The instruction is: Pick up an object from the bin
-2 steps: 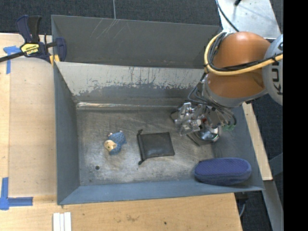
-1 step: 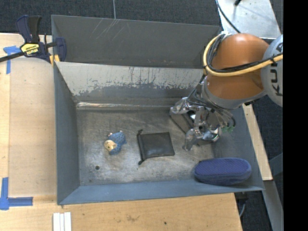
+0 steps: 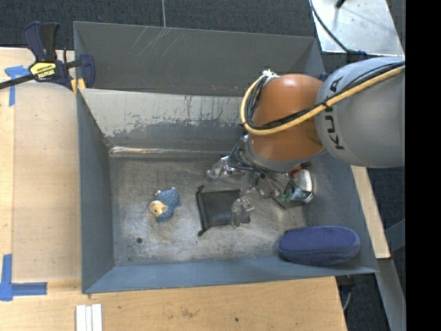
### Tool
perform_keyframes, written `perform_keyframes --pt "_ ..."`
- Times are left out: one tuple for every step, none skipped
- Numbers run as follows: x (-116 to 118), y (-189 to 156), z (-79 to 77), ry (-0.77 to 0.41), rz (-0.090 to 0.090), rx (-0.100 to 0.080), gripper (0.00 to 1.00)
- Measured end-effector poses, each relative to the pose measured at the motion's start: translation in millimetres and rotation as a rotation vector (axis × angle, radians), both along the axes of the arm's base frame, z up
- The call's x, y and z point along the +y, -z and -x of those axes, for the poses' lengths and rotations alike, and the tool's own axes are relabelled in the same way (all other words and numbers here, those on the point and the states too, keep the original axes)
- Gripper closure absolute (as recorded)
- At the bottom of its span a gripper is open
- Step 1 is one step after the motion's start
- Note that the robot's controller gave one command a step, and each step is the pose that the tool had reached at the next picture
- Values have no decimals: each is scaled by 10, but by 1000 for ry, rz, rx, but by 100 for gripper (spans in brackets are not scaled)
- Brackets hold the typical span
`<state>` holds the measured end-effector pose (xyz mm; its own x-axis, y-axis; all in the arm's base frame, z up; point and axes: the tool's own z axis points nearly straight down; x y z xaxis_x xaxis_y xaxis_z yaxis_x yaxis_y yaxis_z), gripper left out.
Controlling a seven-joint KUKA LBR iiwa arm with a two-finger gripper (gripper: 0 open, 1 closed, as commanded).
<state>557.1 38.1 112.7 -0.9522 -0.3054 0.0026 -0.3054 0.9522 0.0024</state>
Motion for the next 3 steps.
perform_keyframes --pt "-34 394 7 -3 0 -11 0" --pt "-25 343 -39 -4 -2 -27 100" --pt "33 -1279 167 -251 1 -15 100"
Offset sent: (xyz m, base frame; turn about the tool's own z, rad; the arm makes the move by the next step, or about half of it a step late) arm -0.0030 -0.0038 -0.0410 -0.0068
